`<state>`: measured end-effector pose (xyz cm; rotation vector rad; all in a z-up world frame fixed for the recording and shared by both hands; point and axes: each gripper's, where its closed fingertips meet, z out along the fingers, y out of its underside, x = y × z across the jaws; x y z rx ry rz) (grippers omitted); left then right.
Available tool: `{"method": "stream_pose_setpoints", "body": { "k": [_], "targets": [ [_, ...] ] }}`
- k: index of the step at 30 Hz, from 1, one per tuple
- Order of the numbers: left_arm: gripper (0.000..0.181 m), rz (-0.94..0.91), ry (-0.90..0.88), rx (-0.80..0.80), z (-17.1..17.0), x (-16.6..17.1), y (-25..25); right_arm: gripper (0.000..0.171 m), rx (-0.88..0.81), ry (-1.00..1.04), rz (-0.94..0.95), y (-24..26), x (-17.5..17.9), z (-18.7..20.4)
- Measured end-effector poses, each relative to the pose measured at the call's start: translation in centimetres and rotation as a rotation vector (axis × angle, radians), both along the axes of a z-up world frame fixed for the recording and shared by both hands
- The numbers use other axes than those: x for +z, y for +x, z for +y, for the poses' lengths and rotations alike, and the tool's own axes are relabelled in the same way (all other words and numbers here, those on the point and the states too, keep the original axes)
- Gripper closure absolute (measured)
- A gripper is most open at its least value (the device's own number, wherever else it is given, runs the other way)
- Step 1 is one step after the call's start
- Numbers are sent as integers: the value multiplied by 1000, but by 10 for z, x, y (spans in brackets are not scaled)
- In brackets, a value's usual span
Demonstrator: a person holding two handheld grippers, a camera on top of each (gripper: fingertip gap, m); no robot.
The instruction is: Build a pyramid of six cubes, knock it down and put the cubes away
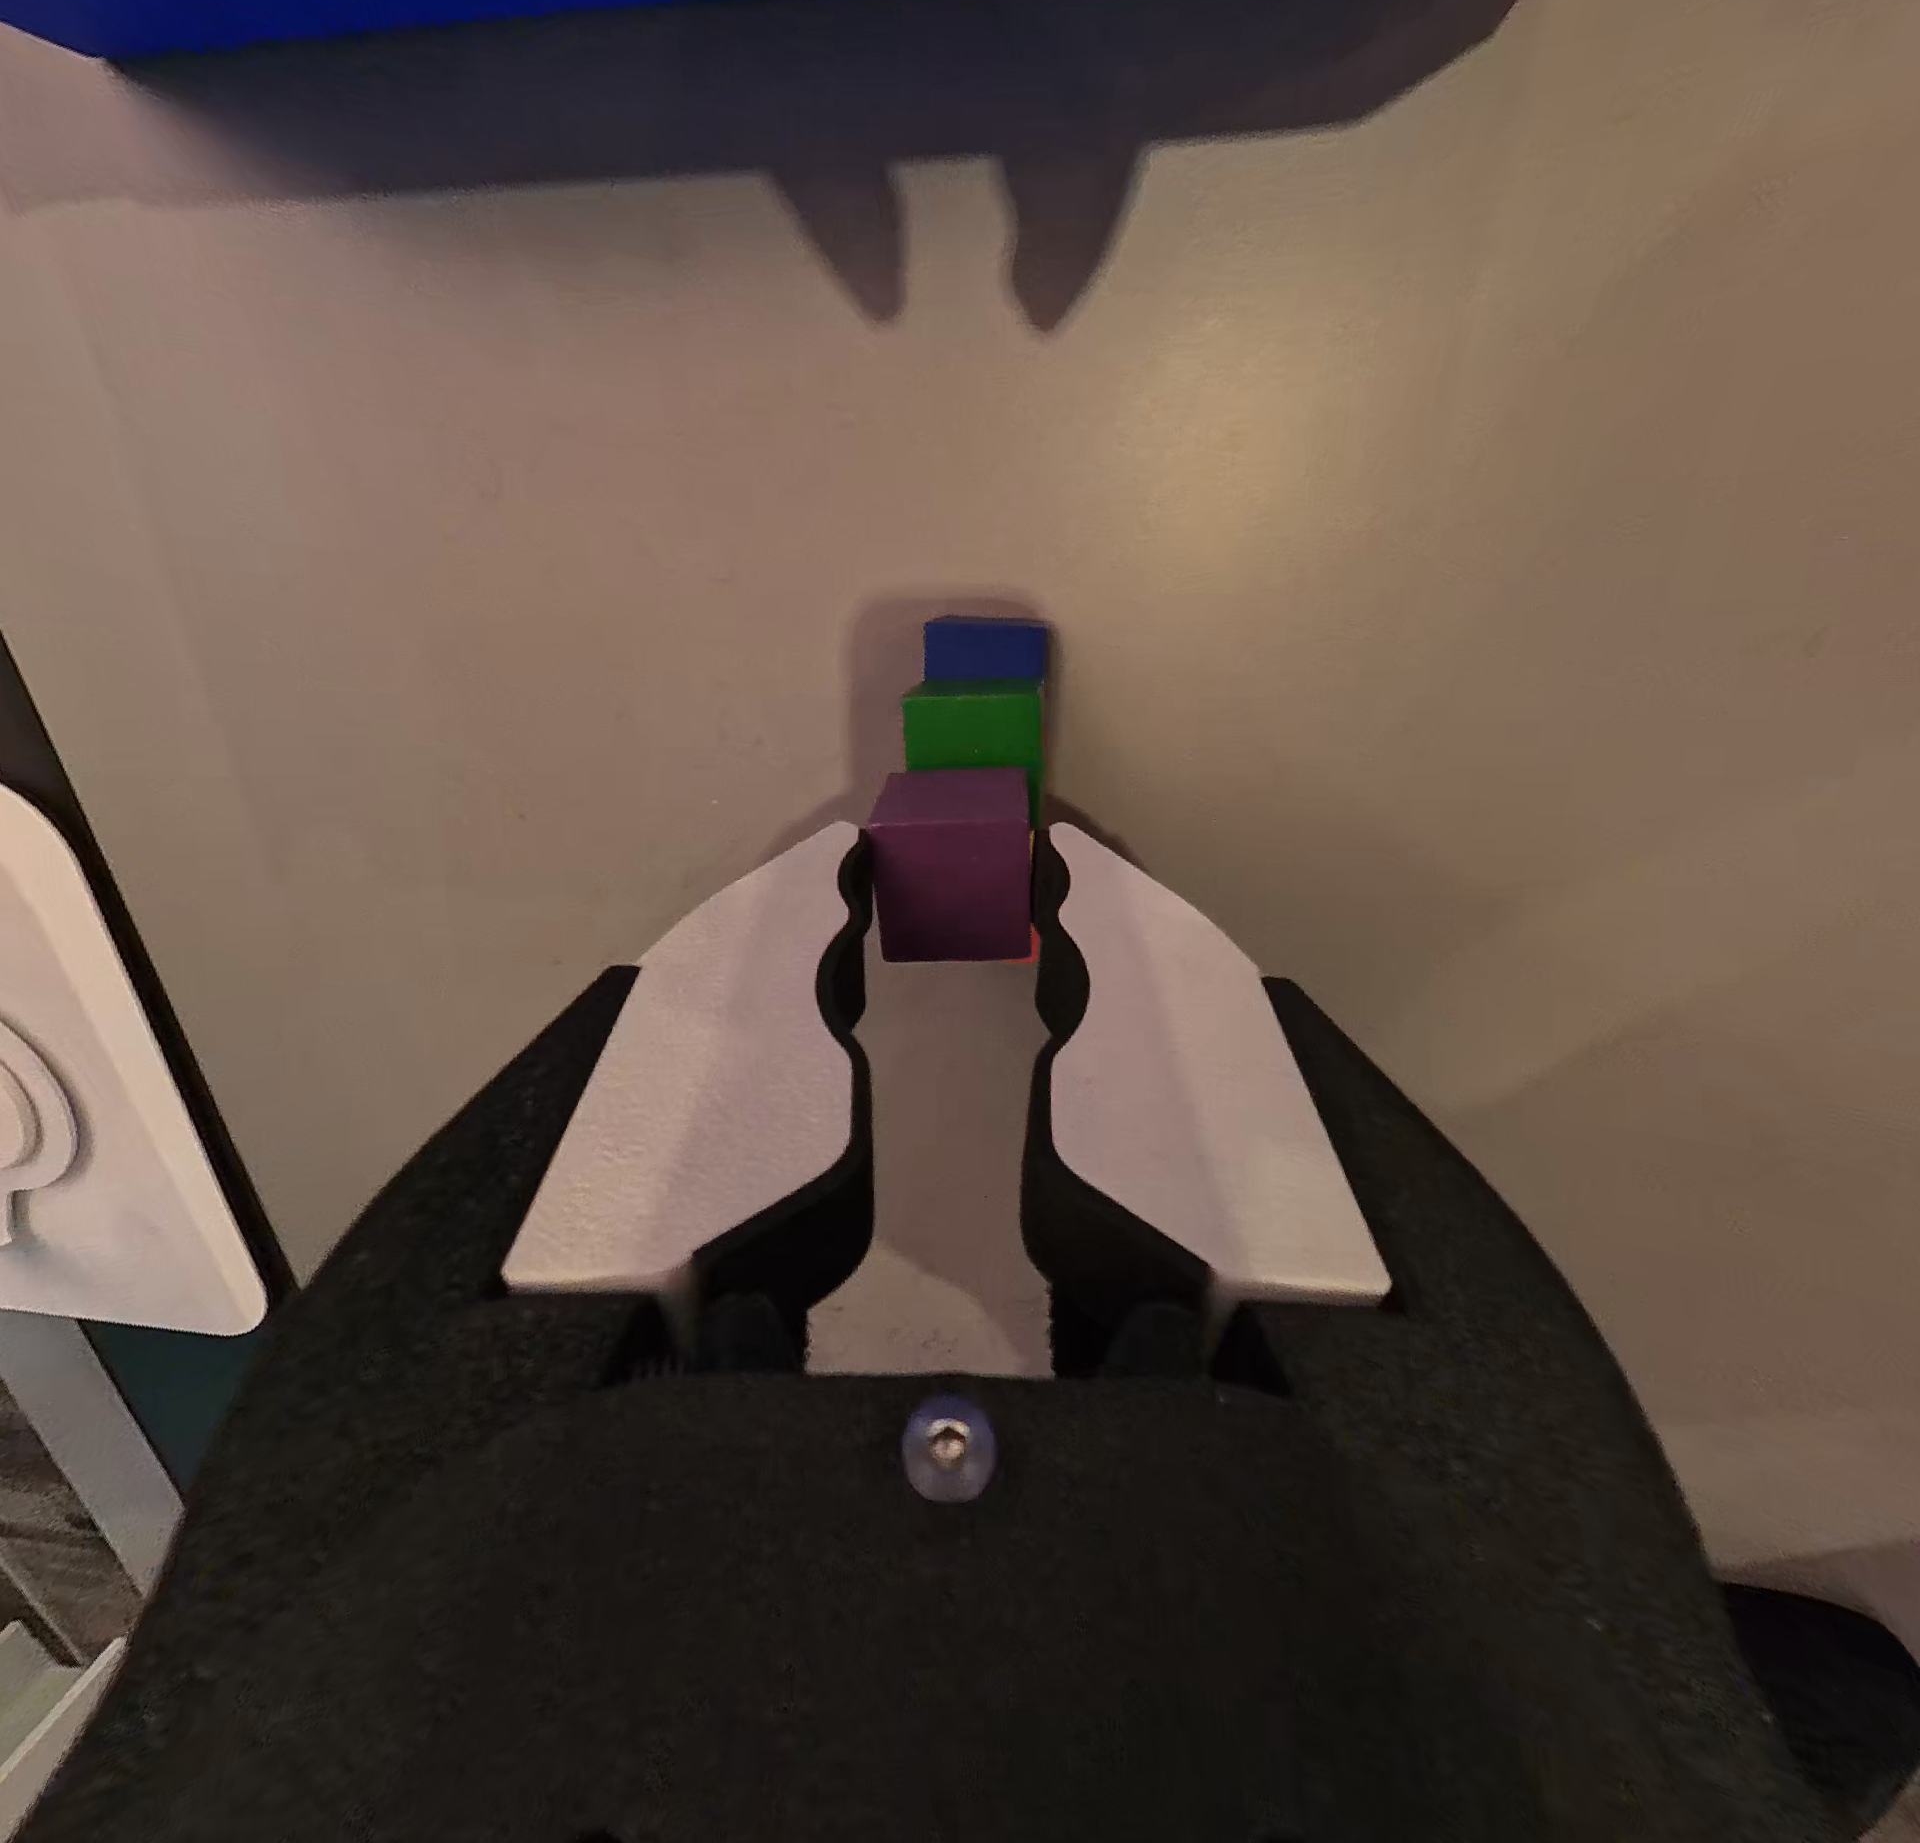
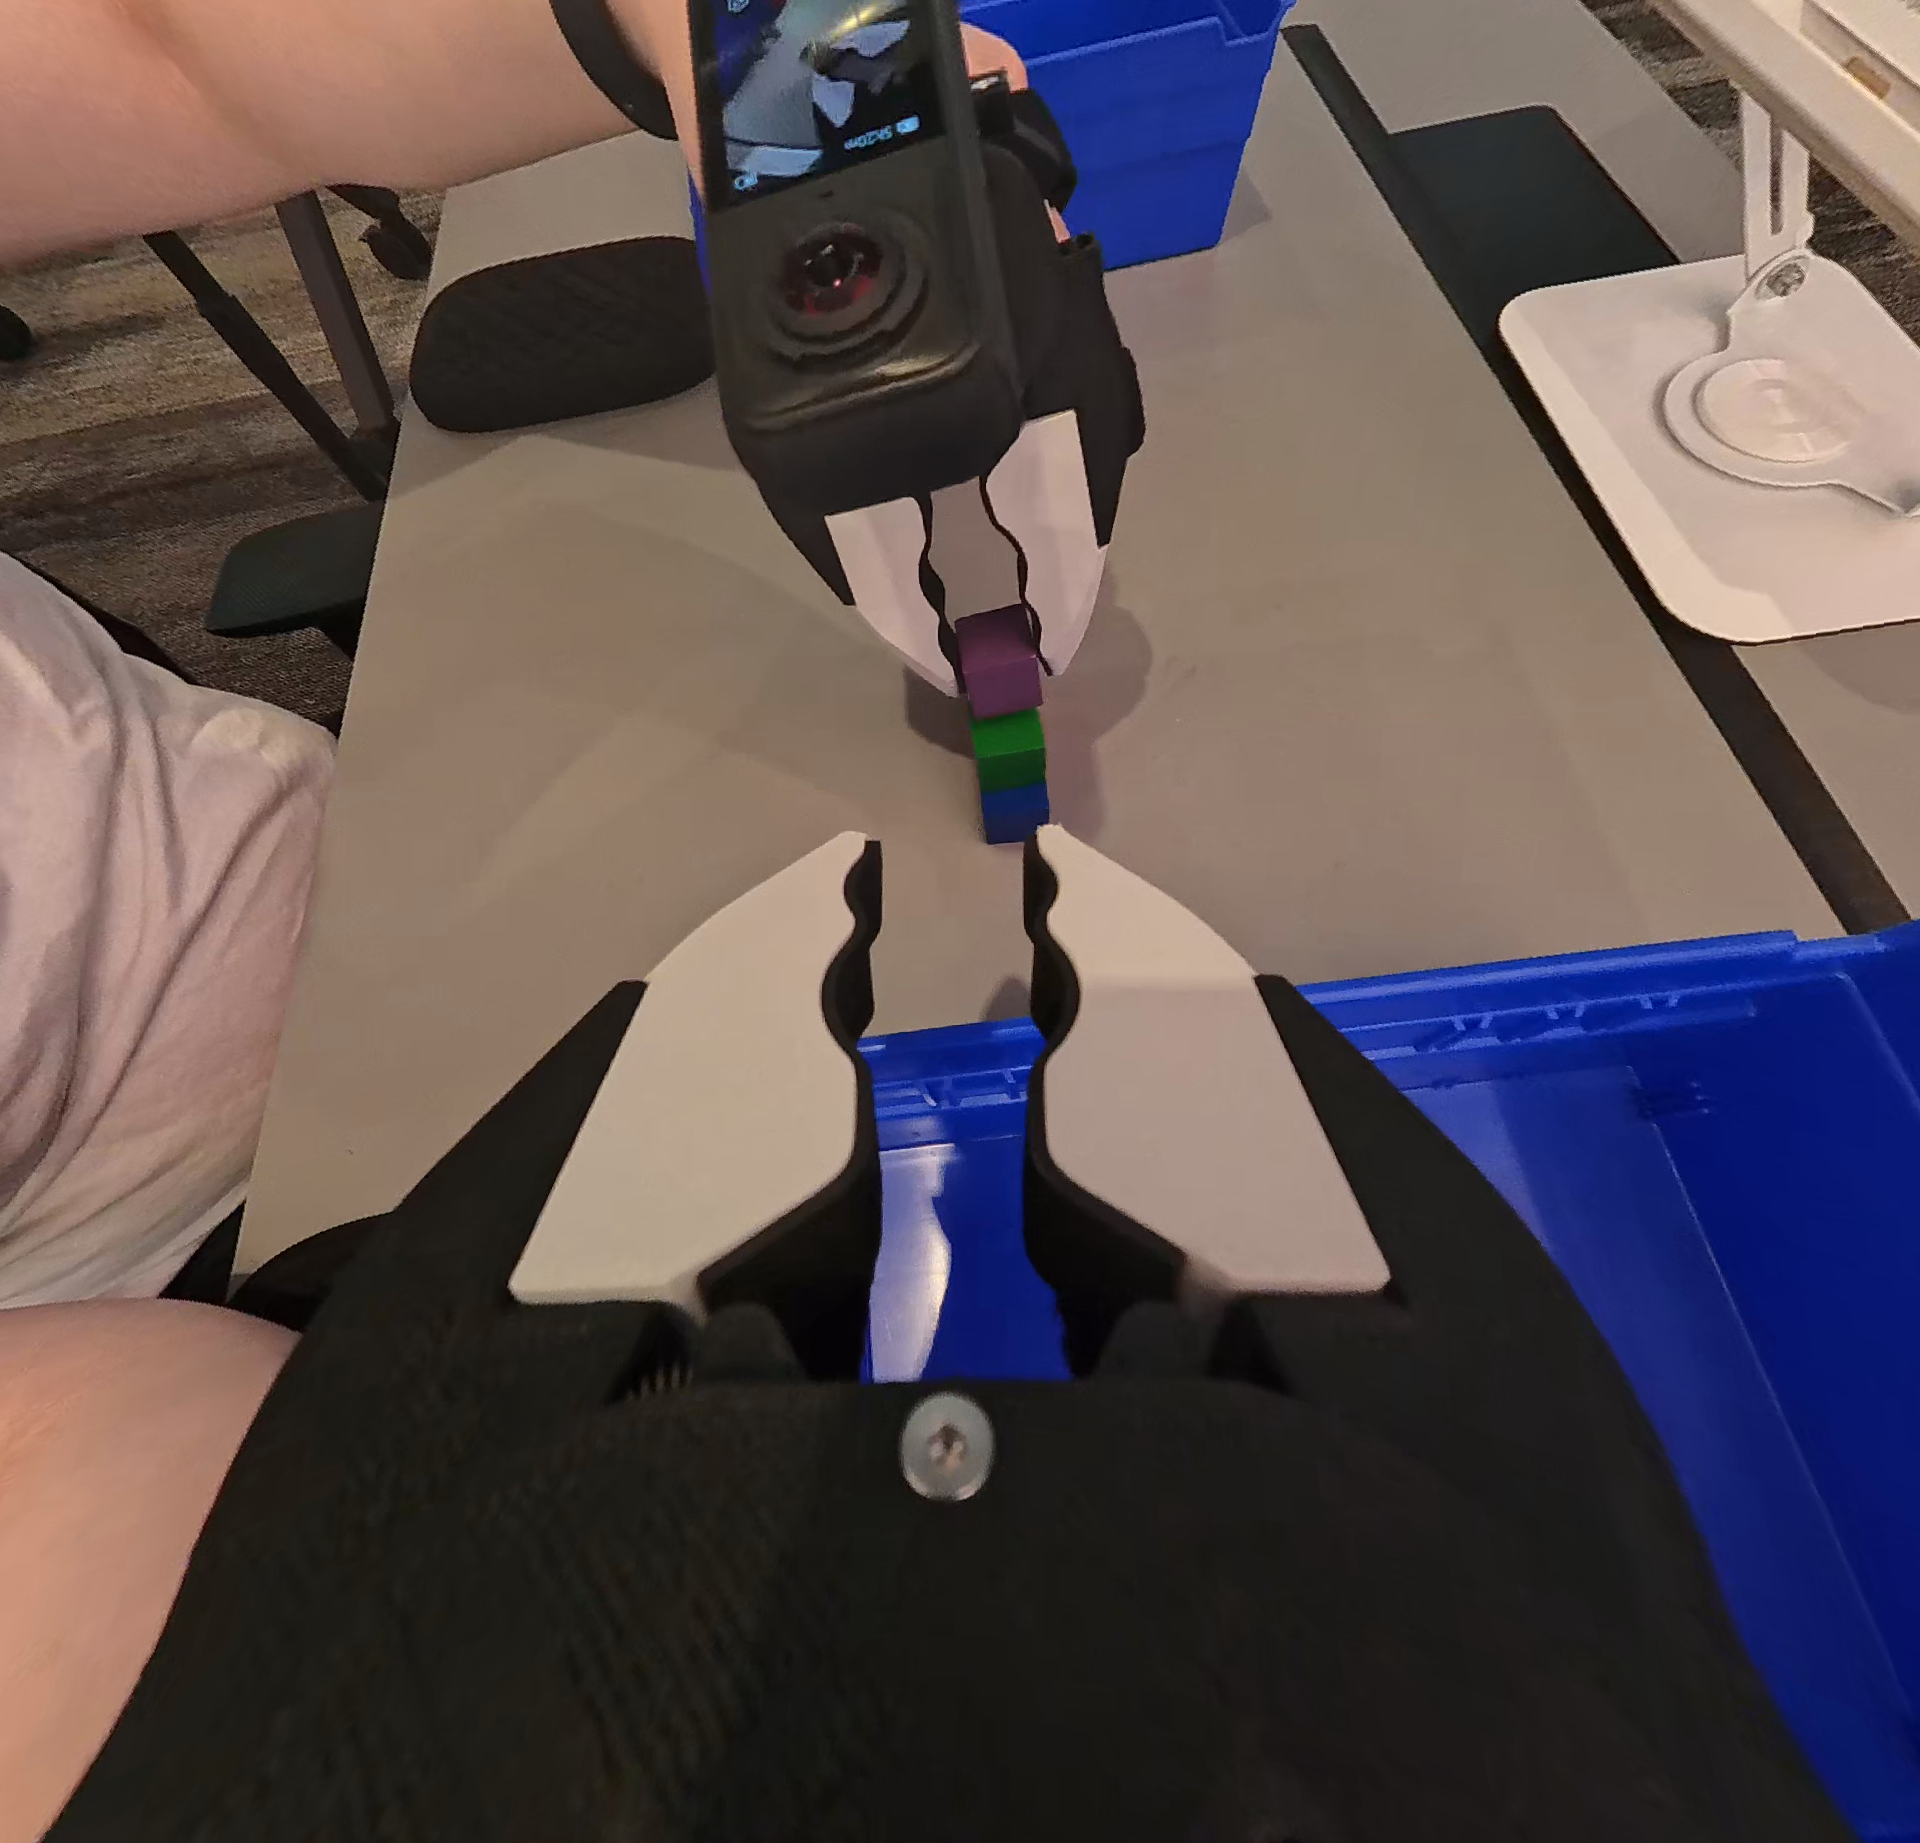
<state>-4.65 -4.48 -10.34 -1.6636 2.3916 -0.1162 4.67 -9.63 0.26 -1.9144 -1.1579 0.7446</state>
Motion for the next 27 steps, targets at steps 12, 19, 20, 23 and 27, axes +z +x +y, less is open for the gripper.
{"method": "stream_pose_setpoints", "body": {
  "k": [12,19,20,23,27],
  "targets": [
    [153,27,-19,-12,-2,-3,-2,144,10,-5,3,-1,-1,-1],
    [153,26,-17,-11,-1,-3,-1,144,13,-11,1,-1,-2,-2],
    [152,24,-23,-10,-1,-3,-1,144,14,-12,1,-1,-3,-2],
    [146,9,-27,-6,-2,0,1,144,12,-16,3,0,-3,-1],
    [144,-38,-40,2,-2,12,2,144,12,-20,-1,0,-5,-1]
  ]
}}
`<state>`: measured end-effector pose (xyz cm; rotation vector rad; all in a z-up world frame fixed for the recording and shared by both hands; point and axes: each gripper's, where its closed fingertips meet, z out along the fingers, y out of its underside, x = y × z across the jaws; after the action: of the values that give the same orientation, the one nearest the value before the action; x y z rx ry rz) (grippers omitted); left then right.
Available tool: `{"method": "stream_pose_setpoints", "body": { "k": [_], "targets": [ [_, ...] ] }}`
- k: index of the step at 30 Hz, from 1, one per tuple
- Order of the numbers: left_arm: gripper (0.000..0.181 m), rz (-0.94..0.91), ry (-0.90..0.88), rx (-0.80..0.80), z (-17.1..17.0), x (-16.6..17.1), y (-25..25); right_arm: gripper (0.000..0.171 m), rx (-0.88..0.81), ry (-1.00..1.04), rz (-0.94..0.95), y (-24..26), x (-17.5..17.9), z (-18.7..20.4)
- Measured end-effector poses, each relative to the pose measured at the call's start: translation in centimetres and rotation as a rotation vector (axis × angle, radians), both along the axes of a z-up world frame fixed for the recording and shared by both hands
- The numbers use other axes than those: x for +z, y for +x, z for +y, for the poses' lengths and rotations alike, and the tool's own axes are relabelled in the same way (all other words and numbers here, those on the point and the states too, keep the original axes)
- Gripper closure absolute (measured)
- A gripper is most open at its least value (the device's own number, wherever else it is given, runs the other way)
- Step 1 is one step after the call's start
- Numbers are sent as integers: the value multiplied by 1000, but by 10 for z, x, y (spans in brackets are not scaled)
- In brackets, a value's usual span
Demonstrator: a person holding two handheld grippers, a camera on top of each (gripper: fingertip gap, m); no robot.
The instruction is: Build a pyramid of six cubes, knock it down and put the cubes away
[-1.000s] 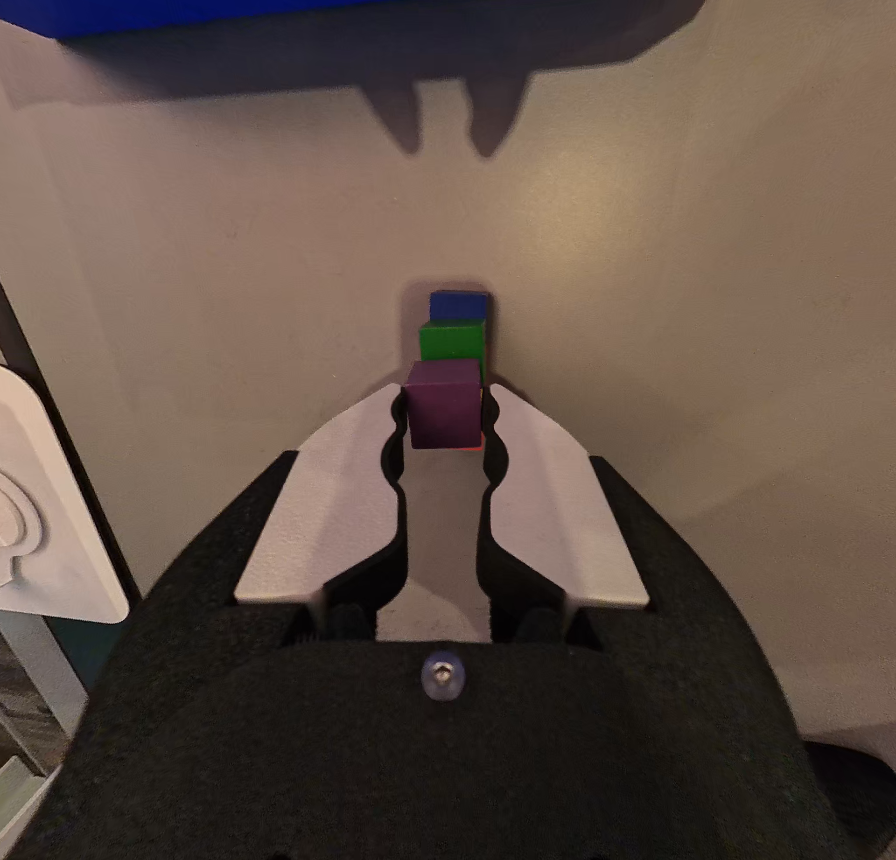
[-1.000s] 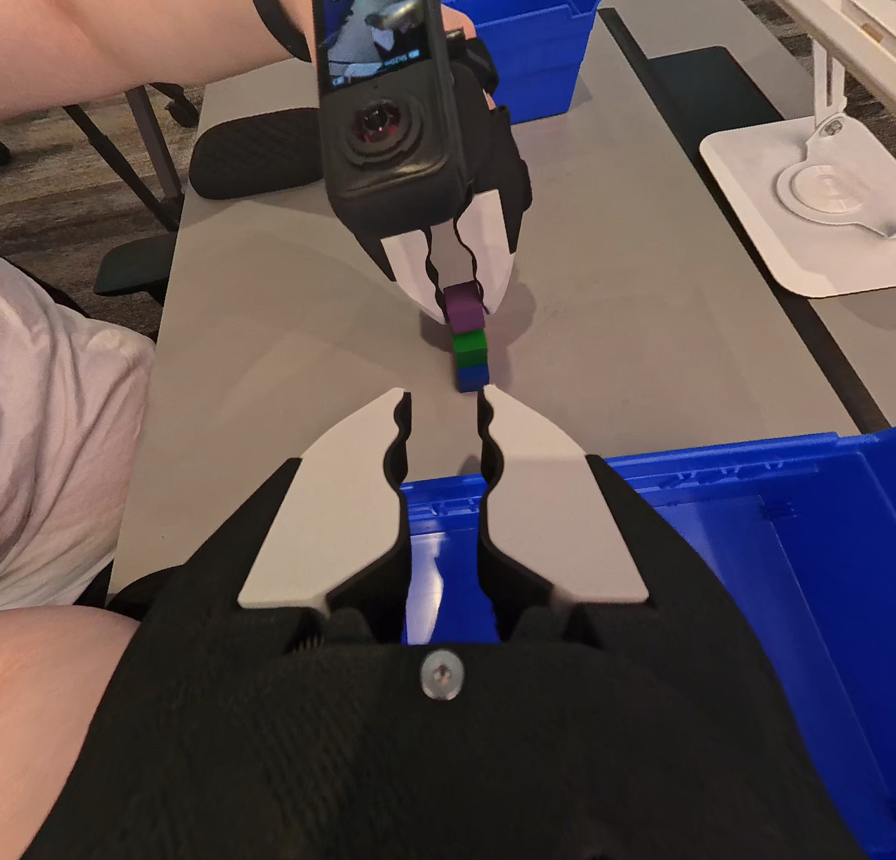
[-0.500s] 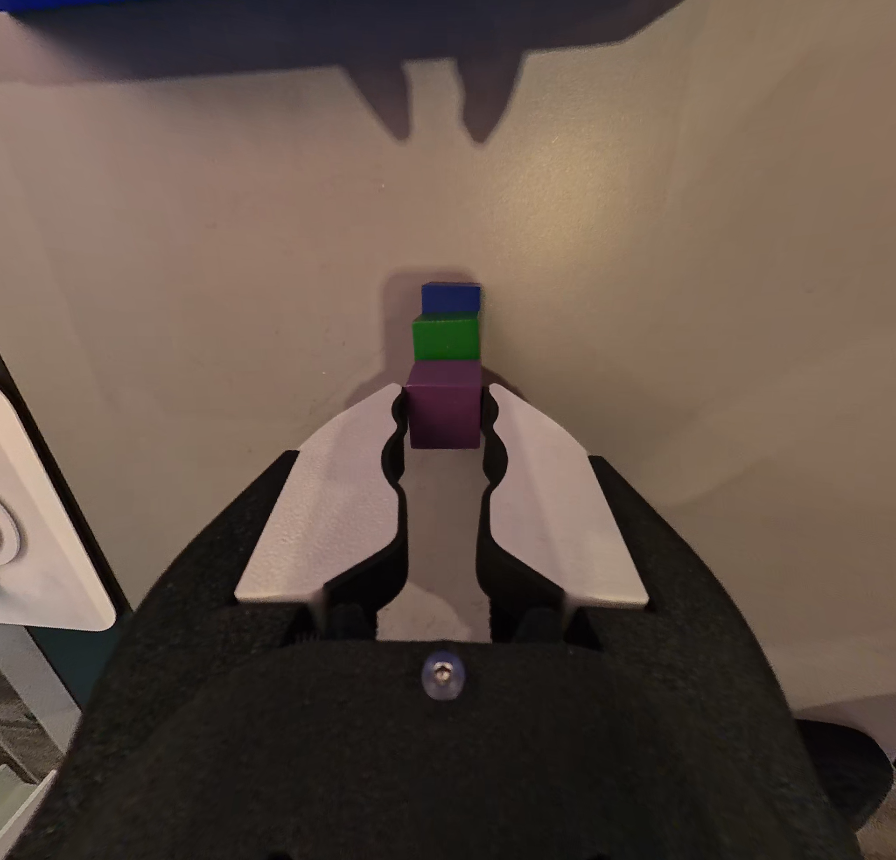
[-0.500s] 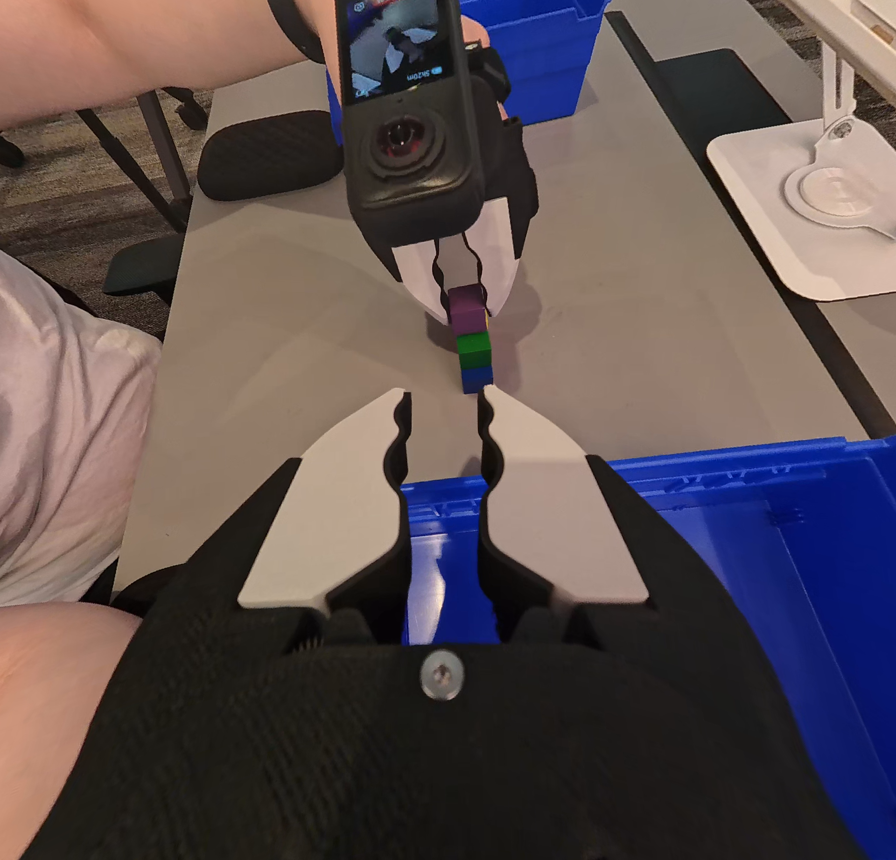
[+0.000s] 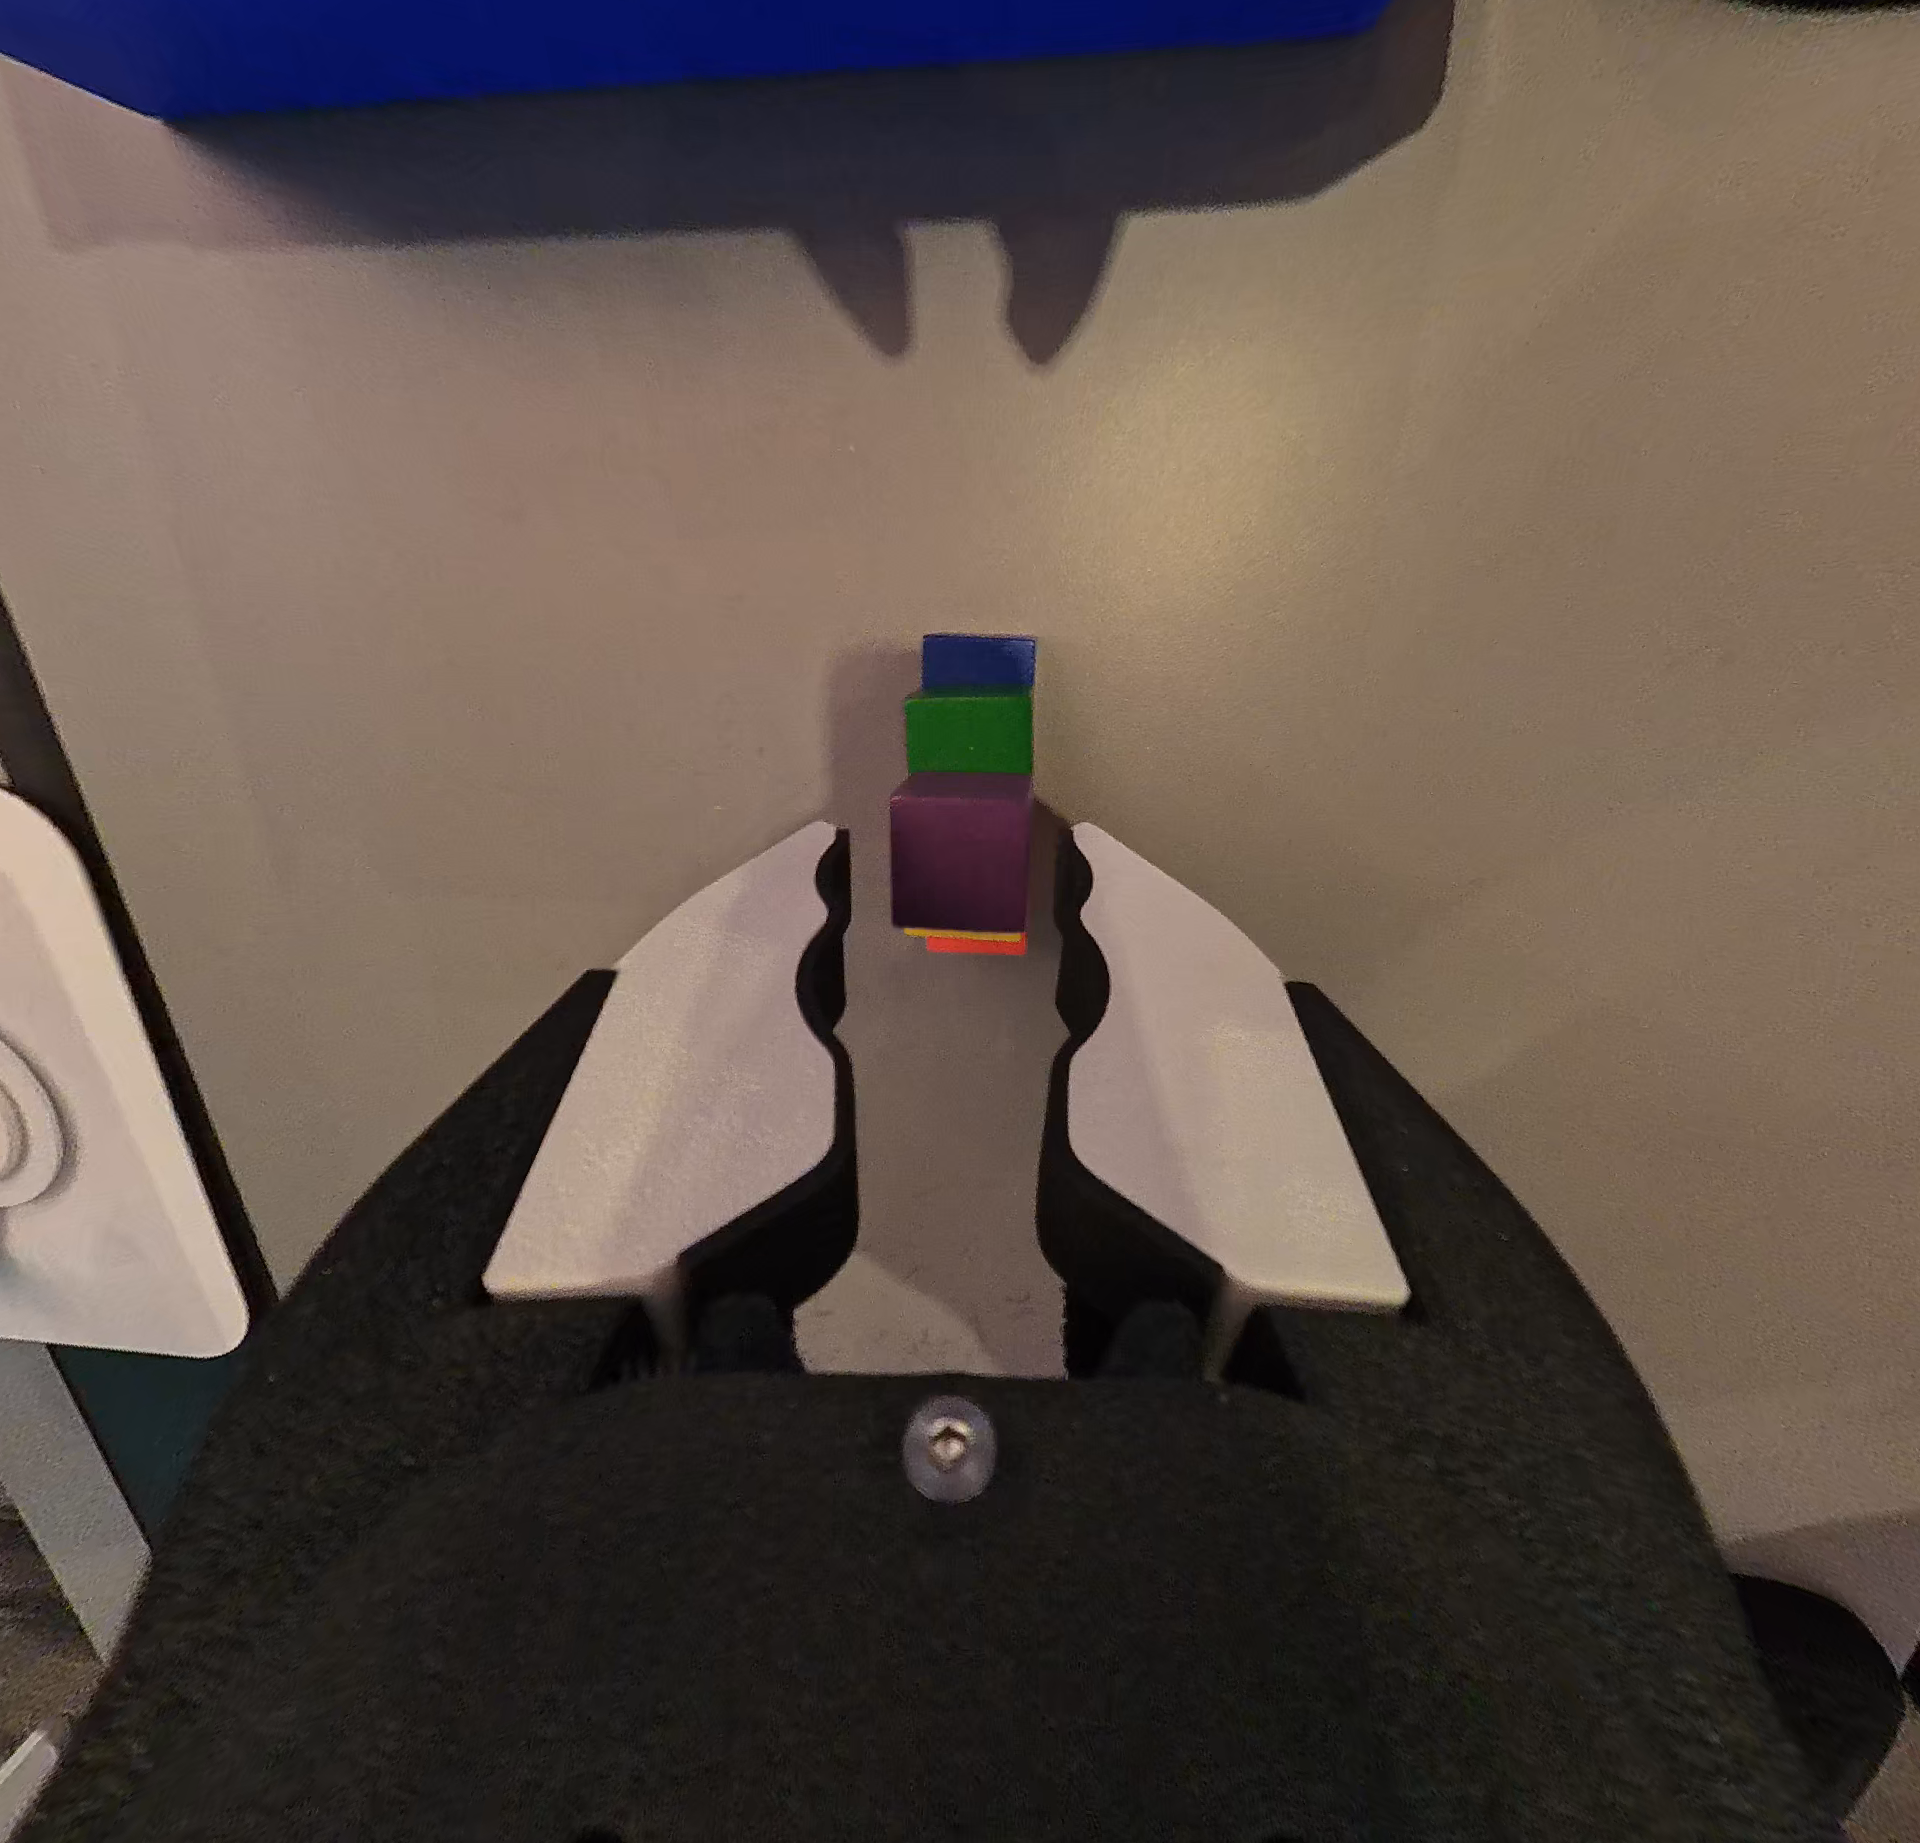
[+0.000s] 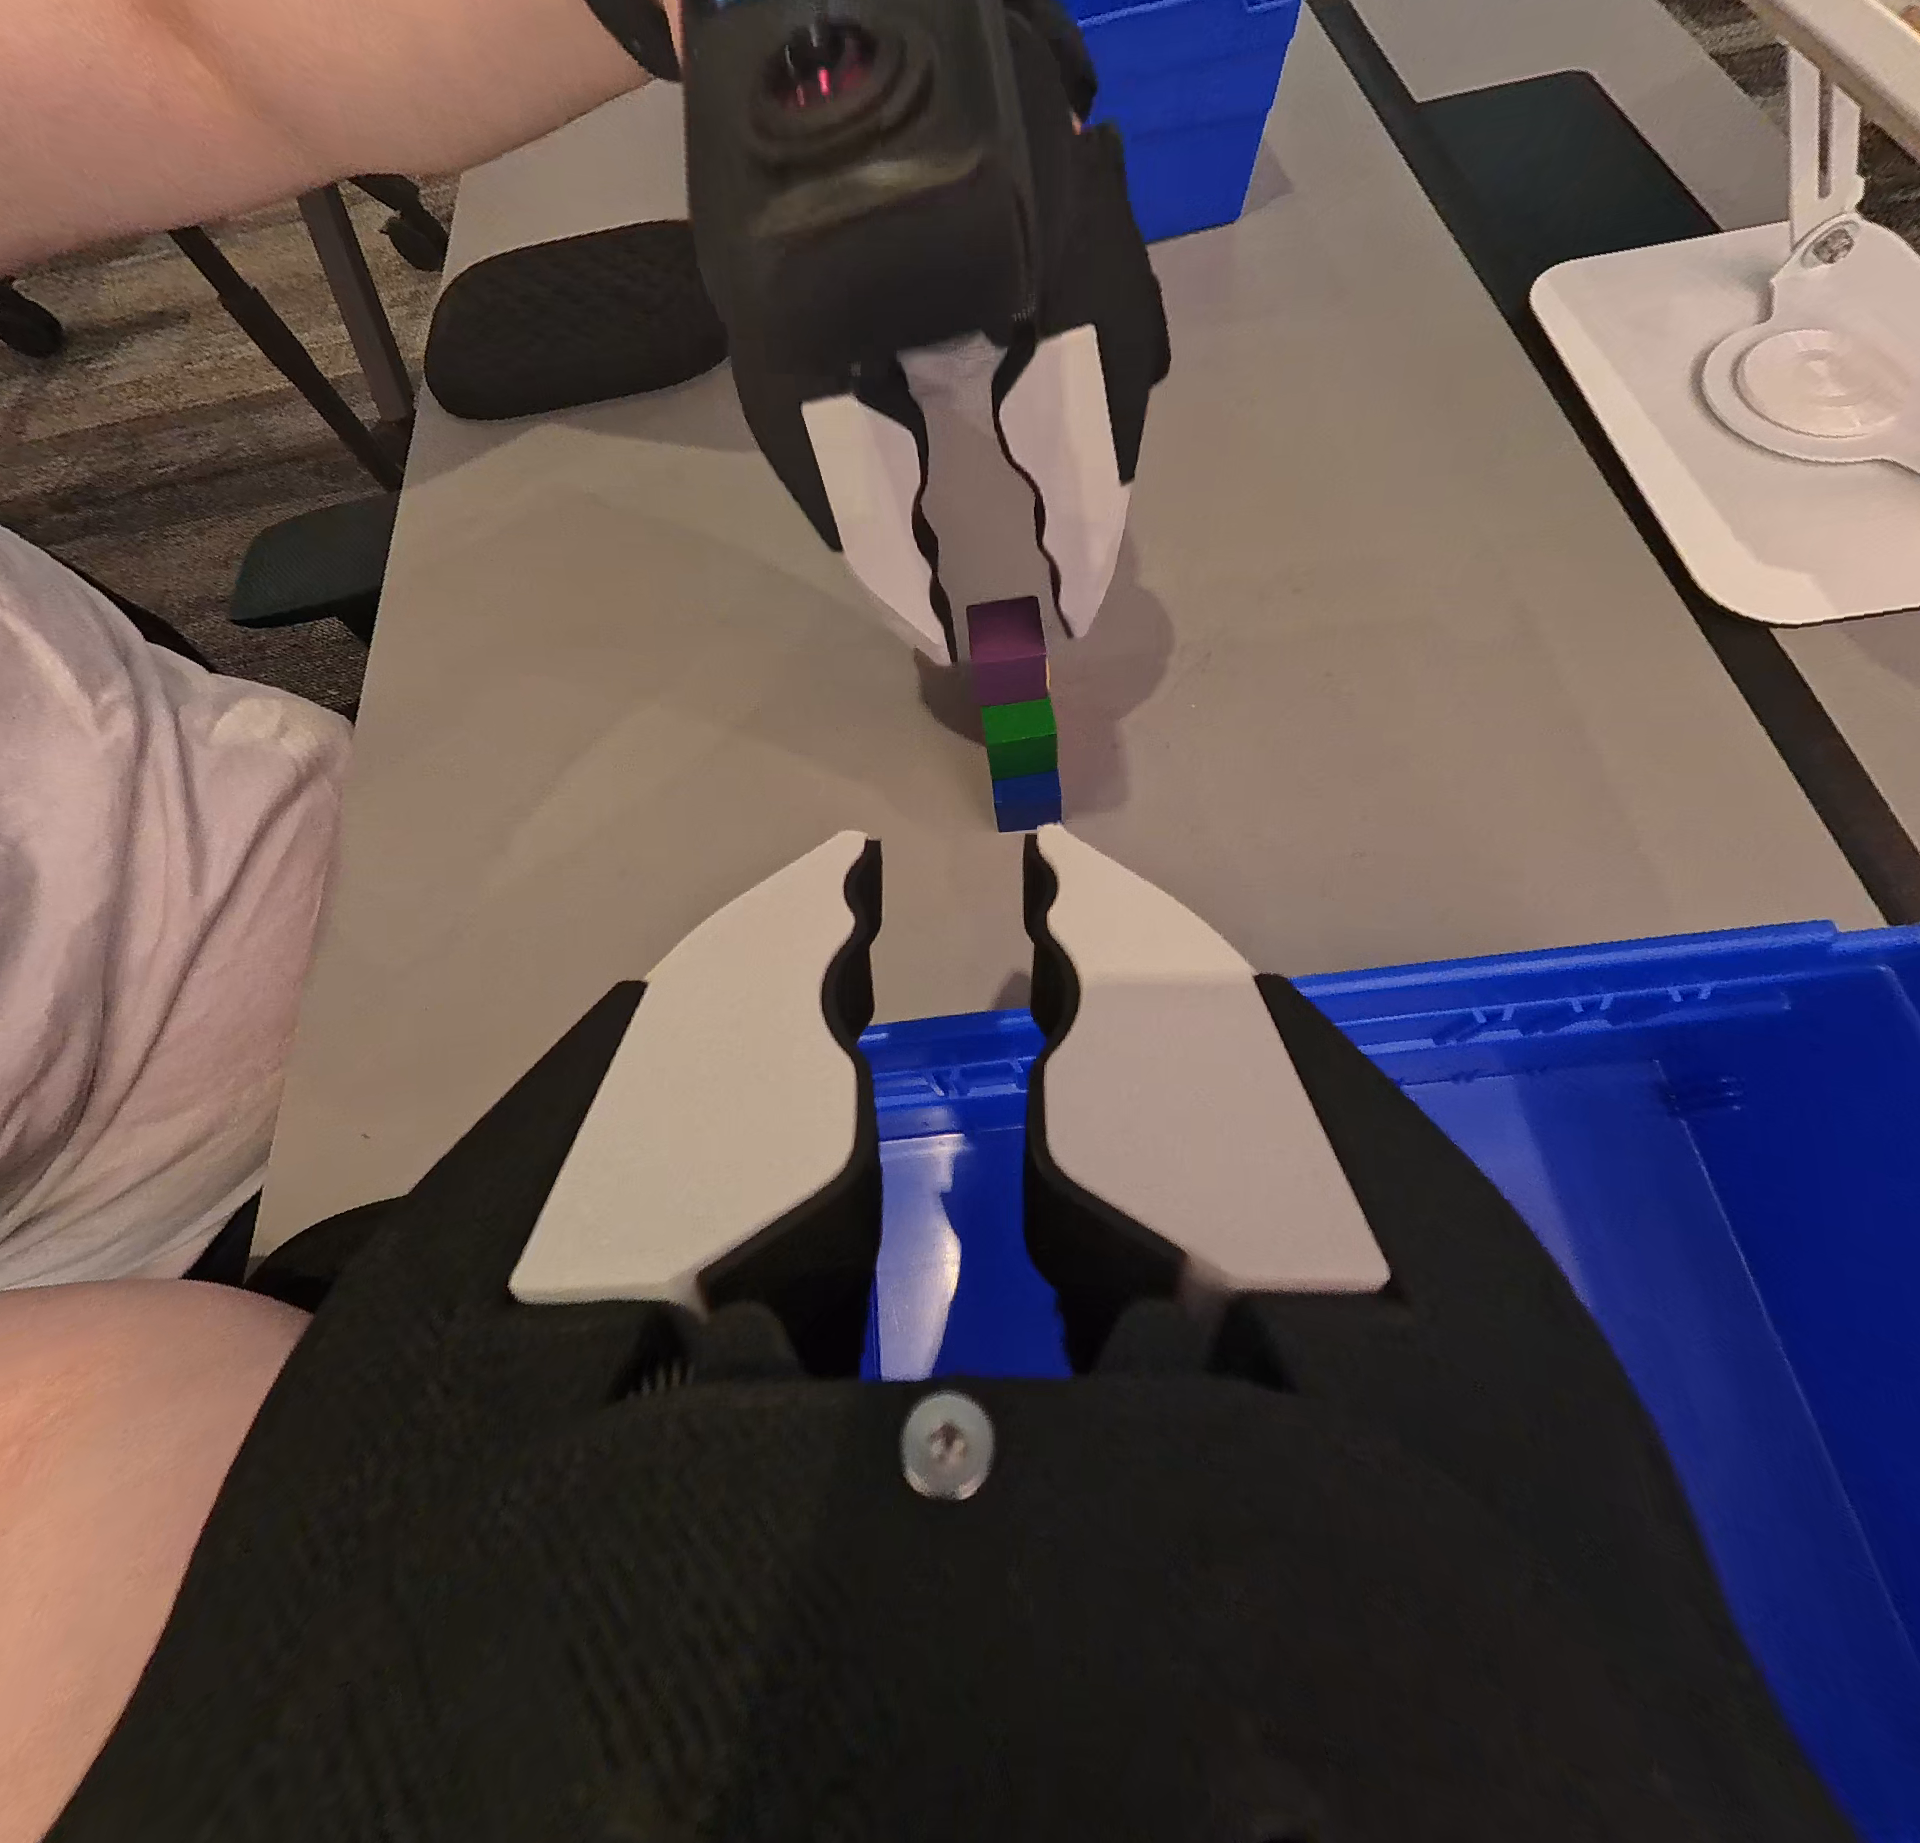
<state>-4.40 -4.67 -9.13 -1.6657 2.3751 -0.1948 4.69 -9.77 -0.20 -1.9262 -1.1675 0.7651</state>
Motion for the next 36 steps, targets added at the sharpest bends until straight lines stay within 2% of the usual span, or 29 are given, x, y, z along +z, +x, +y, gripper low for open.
{"method": "stream_pose_setpoints", "body": {
  "k": [3,6,9,14,19,23,25,26,28,32,36],
  "targets": [
    [144,-89,5,24,3,17,-1,144,0,4,3,0,1,0],
    [145,-260,5,72,6,47,-6,144,-2,11,4,0,3,0],
    [147,-526,-23,142,7,95,-15,144,-7,23,-12,-3,5,1],
    [146,-1024,-101,224,1,196,-55,145,-22,135,-49,-24,22,11],
    [143,-1357,-74,171,-17,252,-105,144,-28,309,-42,-71,48,28],
    [161,-1435,-3,141,-20,257,-133,144,40,337,-112,-110,36,27],
    [181,-1429,49,119,-18,253,-140,144,85,296,-215,-124,14,24],
    [181,-1407,82,119,-16,250,-143,145,110,284,-270,-130,2,22],
    [181,-1345,141,125,-13,243,-147,169,213,231,-358,-145,-24,10],
    [181,-1316,203,146,-10,240,-151,170,417,38,-512,-167,-82,-24],
    [181,-1336,186,162,-13,247,-157,170,489,-64,-755,-157,-127,-41]
  ]
}}
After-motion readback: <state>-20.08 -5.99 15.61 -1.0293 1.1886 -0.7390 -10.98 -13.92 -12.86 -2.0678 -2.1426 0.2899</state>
